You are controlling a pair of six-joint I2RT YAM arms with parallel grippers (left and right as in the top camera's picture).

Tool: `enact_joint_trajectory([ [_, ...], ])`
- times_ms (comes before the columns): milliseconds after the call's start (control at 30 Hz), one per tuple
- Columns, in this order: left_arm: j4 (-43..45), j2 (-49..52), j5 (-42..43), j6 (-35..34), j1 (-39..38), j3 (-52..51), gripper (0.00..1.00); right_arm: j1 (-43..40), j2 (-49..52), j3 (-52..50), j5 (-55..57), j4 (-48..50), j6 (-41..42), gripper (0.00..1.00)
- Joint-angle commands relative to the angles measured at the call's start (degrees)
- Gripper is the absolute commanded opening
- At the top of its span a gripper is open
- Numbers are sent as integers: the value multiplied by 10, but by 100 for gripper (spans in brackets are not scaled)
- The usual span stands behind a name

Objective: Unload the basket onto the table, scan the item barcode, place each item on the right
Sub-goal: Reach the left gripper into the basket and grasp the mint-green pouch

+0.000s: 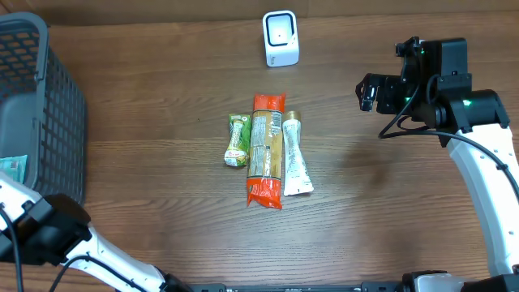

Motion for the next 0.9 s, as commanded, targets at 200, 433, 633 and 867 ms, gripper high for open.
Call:
enact_joint_trajectory([
  [200, 28, 42, 10, 73, -7, -81, 94, 2, 13, 14, 1, 3, 0, 100],
  [433, 112, 42, 9, 127, -9, -231, 91, 2, 50, 14, -1, 1, 0, 100],
  [633, 220, 42, 10, 263, -9, -301, 95, 2, 56, 14, -1, 14, 0, 100],
  [867, 313, 42, 10, 382, -2, -363, 100, 2, 56, 14, -1, 20, 0, 100],
])
